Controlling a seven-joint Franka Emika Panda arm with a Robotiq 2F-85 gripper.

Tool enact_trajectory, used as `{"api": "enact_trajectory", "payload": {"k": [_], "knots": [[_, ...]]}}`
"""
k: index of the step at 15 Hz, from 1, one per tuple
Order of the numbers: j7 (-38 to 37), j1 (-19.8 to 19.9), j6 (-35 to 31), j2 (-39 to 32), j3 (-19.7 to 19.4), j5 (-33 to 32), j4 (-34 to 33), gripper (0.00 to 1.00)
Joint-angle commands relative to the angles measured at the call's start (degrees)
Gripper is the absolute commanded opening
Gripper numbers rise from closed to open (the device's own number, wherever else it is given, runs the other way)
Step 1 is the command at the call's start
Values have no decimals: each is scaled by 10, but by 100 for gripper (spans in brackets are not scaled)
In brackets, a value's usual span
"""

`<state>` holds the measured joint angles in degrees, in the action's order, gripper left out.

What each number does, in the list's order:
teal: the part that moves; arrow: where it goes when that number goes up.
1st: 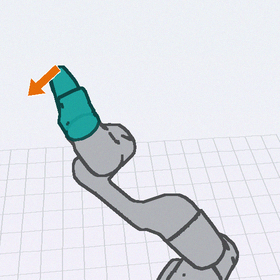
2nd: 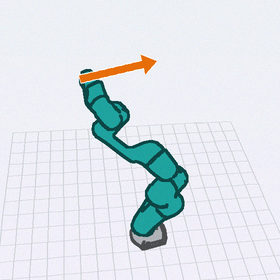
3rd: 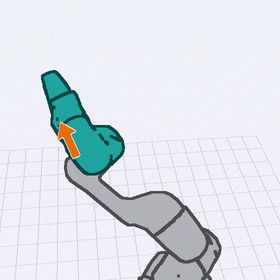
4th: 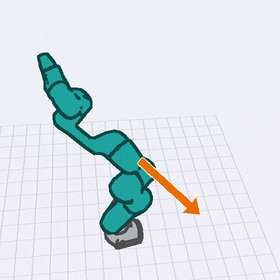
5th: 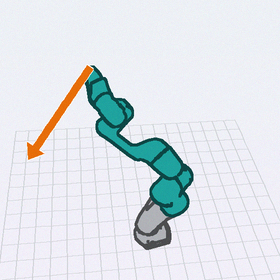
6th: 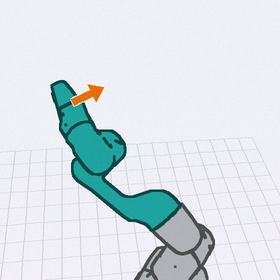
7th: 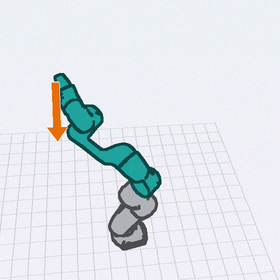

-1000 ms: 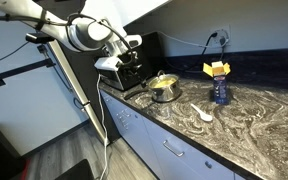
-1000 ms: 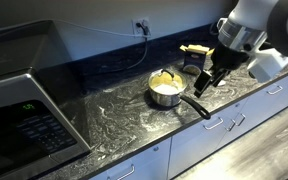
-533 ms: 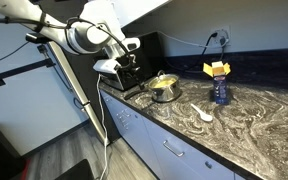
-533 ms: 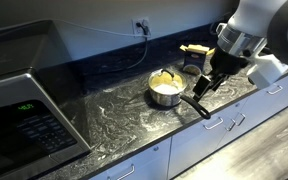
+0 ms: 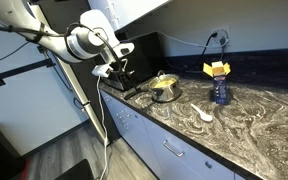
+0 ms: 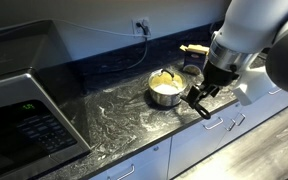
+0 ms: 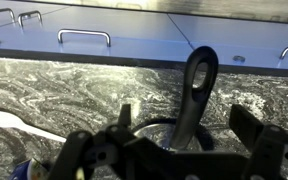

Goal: Cover the pot and move it to the right

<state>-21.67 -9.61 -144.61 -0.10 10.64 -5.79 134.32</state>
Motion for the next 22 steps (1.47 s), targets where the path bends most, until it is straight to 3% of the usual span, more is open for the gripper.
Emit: {"api": "enact_trajectory", "payload": {"k": [1, 7, 13, 14, 16, 22], "knots": [[-48, -9, -18, -29, 3, -15, -17, 100], [-97, -20, -79, -74, -13, -45, -30, 100], [-129, -41, -94, -109, -37, -68, -51, 97], [-129, -45, -95, -112, -41, -70, -54, 74], [-129, -52, -96, -118, -49, -72, -59, 69], [-129, -65, -102, -121, -63, -71, -65, 23]]}}
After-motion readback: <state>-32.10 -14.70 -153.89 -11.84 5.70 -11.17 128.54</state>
